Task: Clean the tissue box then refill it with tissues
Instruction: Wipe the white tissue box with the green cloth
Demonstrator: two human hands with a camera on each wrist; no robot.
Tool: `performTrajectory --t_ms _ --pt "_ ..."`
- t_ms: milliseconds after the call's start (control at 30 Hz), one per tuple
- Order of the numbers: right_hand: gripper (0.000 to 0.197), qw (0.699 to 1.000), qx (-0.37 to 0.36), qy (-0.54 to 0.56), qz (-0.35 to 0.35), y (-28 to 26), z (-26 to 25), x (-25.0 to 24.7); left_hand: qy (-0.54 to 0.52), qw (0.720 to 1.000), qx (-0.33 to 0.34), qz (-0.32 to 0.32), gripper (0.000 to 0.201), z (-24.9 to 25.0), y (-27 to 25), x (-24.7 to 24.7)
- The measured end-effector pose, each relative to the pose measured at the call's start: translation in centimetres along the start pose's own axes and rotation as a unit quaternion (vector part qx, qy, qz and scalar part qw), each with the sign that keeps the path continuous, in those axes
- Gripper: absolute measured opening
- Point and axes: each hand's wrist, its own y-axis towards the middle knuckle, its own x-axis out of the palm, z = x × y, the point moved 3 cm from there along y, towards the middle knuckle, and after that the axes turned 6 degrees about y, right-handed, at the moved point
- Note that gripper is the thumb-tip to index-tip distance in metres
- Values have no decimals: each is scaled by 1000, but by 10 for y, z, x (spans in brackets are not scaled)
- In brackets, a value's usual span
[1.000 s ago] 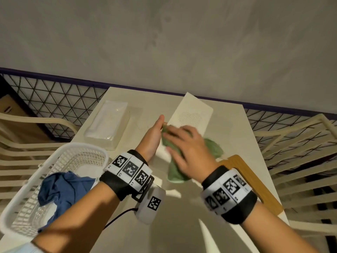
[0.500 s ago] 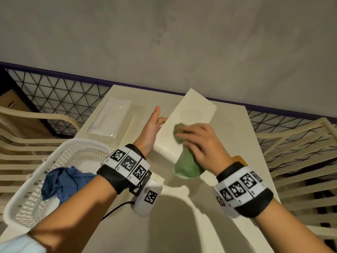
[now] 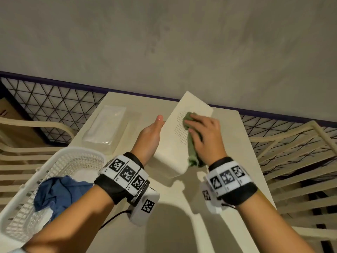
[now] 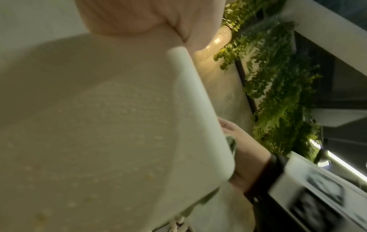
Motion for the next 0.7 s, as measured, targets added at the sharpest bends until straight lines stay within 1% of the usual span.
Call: performTrajectory --t_ms 33,67,100,133,167,200,233,267,300,400,433,467,500,567,600,667,700 --pt "32 999 -27 -2 -23 -7 -12 5 -3 1000 2 4 55 3 1 1" --pt "32 996 -60 11 -61 -16 -24 10 -4 1000 7 8 53 4 2 2" --pt "33 991 -90 19 -100 -20 -30 13 2 1000 14 10 50 6 1 2" --pt "33 986 -101 20 -128 -16 -29 12 16 1000 21 13 50 7 0 2" --pt "34 987 -90 15 -135 -5 -21 9 34 999 29 17 52 7 -2 2" --pt "34 992 -58 7 -114 7 -11 6 48 998 35 20 52 5 -1 3" --pt "34 997 -24 -4 -77 18 -2 2 51 998 38 21 51 4 -1 3" --pt "35 998 -5 -18 -53 22 0 0 43 998 39 19 49 4 -2 3" --pt "35 998 -17 -31 -51 21 -6 3 32 999 38 20 48 4 -1 2" --pt "33 983 -129 -4 -130 -2 -42 16 4 999 42 30 44 4 -3 -1" --pt "34 979 -143 3 -147 0 -40 14 6 998 52 30 41 4 -6 -1" --pt "36 980 -129 2 -149 9 -32 11 13 998 63 28 37 3 -7 -2" --pt "38 986 -95 -1 -134 21 -18 7 22 997 72 20 32 2 -8 -2" --pt "37 998 -5 -2 -69 38 15 -4 52 995 80 -16 20 -1 -10 -1" --pt "34 999 33 -1 -40 41 29 -10 66 994 80 -36 17 -3 -10 -1" --pt "32 996 83 10 10 39 46 -24 75 992 83 -56 17 -5 -11 -3" --pt "32 993 110 29 33 34 50 -32 61 993 81 -57 16 -6 -12 -6"
